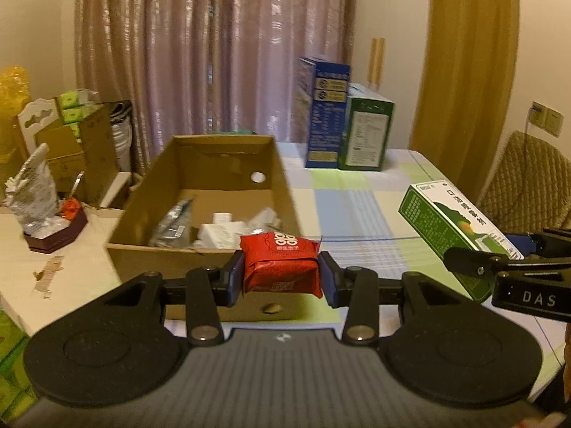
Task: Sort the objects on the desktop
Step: 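Lift the spray box and red packet and carry both toward the cardboard box, then lower the red packet into the box with the left tool while the right tool drops the spray box in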
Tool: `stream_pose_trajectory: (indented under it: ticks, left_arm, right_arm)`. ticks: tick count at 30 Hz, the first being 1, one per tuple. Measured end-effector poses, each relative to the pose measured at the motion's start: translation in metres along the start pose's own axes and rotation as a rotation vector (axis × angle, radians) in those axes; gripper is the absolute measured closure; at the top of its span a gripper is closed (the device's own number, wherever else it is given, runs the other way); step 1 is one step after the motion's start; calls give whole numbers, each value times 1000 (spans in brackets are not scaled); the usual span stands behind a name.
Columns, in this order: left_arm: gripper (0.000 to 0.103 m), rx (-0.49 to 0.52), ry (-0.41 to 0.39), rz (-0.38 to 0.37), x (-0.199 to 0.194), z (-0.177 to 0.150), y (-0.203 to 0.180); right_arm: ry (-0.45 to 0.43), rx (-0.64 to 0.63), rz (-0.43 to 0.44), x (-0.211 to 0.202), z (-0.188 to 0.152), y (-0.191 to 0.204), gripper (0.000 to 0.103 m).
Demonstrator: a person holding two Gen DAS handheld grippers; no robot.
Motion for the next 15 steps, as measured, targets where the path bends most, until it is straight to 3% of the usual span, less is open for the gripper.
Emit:
stream_pose_trajectory:
  ticks: [15]
  left_arm:
    - [65, -14, 8, 75, -15, -3, 67]
  right_arm:
    - [36, -62, 116, 31, 5, 79, 50]
Point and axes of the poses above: each gripper's, at about its wrist camera, not at the fingertips, and x roughly the way its jaws point, y to its left, z to its top, the point moved 4 cm from there along x, roughly the way its jaws point, and after that the axes turned 12 degrees about x, right-handed, at the moved point
